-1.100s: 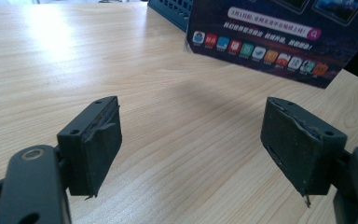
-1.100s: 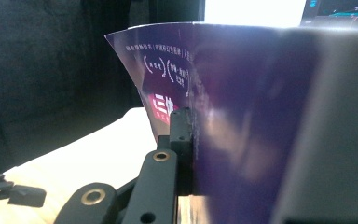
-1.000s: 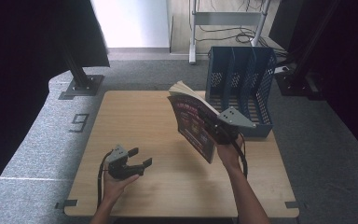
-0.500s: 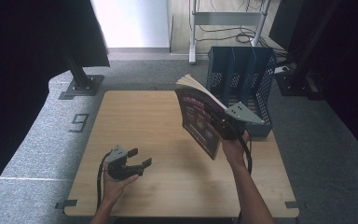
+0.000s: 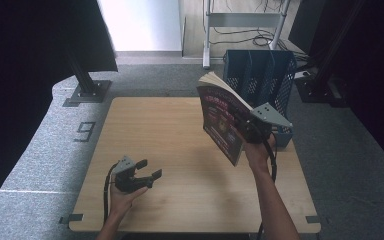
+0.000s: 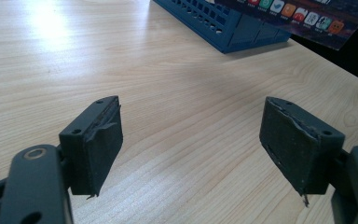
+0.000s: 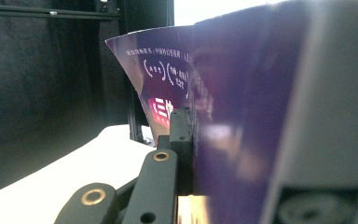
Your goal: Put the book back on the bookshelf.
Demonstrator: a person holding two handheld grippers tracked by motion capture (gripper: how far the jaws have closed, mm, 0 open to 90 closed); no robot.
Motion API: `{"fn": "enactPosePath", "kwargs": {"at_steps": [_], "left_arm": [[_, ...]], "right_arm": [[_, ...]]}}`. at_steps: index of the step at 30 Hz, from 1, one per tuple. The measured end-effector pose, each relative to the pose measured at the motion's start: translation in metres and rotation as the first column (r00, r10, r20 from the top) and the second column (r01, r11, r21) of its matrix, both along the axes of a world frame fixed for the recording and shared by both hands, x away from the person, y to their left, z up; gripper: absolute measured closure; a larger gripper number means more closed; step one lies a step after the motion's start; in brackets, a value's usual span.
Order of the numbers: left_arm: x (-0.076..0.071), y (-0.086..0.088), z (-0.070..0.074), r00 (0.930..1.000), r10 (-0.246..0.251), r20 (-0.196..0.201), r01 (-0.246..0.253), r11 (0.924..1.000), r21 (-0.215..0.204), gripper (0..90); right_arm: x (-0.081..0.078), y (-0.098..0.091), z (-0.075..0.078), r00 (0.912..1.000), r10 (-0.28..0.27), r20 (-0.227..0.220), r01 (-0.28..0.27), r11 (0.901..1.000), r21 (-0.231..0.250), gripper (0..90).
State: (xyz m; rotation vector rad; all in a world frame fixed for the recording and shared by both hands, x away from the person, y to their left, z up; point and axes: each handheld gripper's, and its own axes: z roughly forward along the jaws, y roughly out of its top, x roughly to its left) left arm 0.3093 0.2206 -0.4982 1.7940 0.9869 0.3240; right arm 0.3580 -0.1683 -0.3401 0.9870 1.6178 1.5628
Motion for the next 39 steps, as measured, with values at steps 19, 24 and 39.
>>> {"fn": "enactPosePath", "kwargs": {"at_steps": [19, 24, 39], "left_arm": [[0.0, -0.002, -0.002, 1.0, 0.0, -0.003, 0.0, 0.9999, 0.012, 21.5], [0.0, -0.002, -0.002, 1.0, -0.001, -0.004, 0.001, 0.9999, 0.014, 21.6], [-0.001, -0.003, -0.002, 1.0, -0.001, -0.004, 0.001, 0.9999, 0.017, 21.6]], "right_arm": [[0.009, -0.018, 0.016, 0.9976, -0.065, 0.025, 0.064, 0.9979, 0.009, 81.9], [0.012, -0.022, 0.017, 0.9965, -0.08, 0.023, 0.08, 0.9967, 0.008, 81.8], [0.026, -0.037, 0.015, 0.9861, -0.166, 0.003, 0.166, 0.9859, 0.023, 81.8]]}}
